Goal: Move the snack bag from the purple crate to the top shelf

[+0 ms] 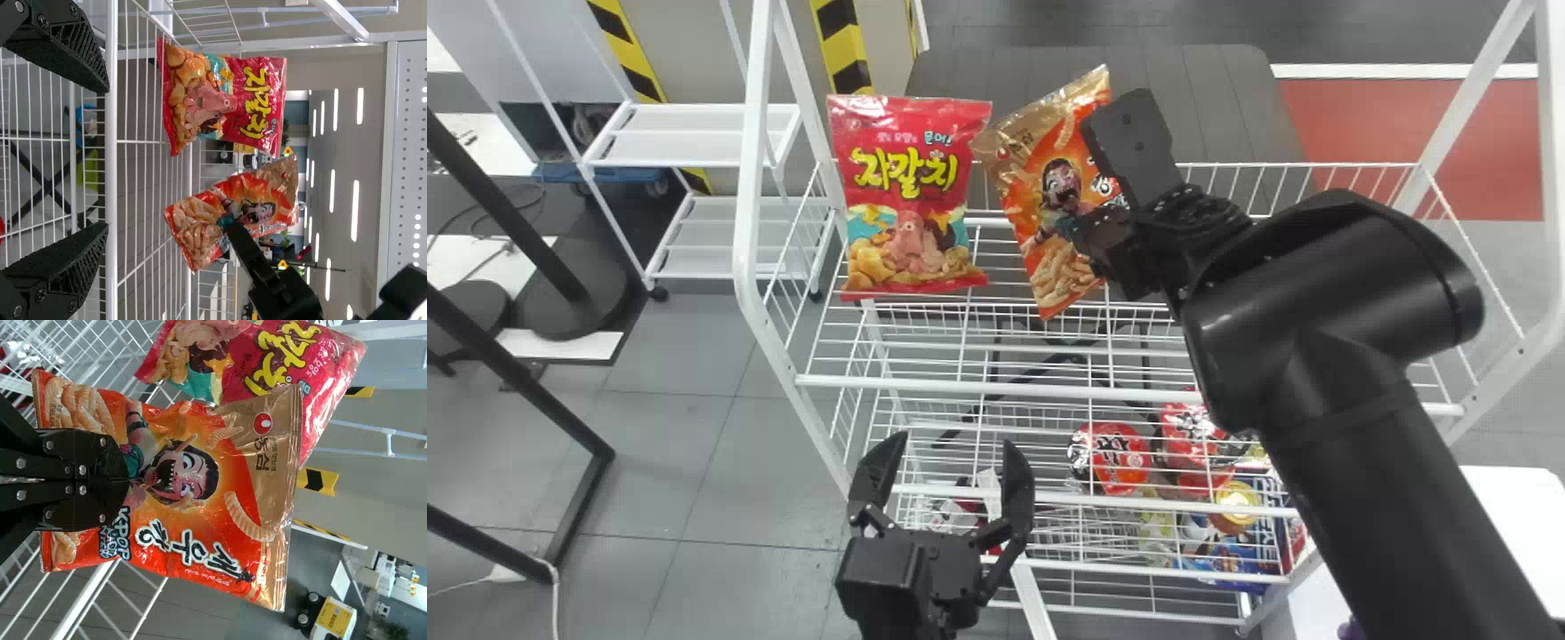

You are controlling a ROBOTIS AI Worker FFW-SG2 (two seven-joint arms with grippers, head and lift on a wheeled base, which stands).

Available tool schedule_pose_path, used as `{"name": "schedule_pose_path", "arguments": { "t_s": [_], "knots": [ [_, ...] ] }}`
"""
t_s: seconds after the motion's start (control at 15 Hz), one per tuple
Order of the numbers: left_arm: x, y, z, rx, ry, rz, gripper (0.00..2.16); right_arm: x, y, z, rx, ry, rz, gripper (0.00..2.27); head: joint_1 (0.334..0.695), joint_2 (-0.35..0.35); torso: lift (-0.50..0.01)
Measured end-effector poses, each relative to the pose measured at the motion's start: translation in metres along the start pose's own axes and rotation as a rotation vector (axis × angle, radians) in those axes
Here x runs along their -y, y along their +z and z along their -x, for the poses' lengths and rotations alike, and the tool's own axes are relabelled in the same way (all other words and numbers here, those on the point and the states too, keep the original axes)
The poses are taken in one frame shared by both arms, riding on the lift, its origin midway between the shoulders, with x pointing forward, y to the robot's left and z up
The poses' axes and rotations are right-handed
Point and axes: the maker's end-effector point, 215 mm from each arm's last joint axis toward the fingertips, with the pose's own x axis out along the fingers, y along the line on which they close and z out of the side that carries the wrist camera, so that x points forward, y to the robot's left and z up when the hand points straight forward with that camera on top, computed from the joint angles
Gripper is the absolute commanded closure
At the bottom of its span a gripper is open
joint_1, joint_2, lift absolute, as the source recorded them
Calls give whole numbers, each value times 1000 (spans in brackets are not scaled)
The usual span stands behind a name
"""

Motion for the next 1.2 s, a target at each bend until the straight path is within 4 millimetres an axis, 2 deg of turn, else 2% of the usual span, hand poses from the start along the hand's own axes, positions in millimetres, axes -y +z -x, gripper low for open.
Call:
{"name": "schedule_pose_path", "arguments": {
  "t_s": [0.27, 0.67, 0.8, 0.93, 1.0, 1.07, 1.13, 1.2],
  "knots": [
    [-6, 0, -3, 12, 2, 6, 90, -6, 13, -23, 54, -3, 15, 1949, 695, 115, 3],
    [-13, 4, -5, 33, -3, 20, 90, -20, -6, -40, 54, -4, 16, 1939, 695, 133, 3],
    [-13, 5, -5, 36, -3, 23, 90, -23, -14, -41, 41, -1, 18, 1720, 695, 134, 3],
    [-12, 6, -5, 37, -3, 24, 90, -27, -15, -40, 48, -1, 25, 1598, 695, 135, 3],
    [-12, 6, -5, 36, -3, 25, 90, -28, -14, -40, 56, -1, 30, 1322, 695, 137, 3],
    [-12, 6, -4, 36, -2, 25, 90, -30, -13, -40, 62, -2, 33, 1301, 695, 138, 3],
    [-12, 5, -4, 36, -1, 25, 90, -31, -12, -40, 71, -2, 37, 1166, 695, 140, 3],
    [-12, 5, -4, 36, -1, 25, 90, -32, -11, -39, 77, -4, 40, 647, 695, 142, 3]
  ]
}}
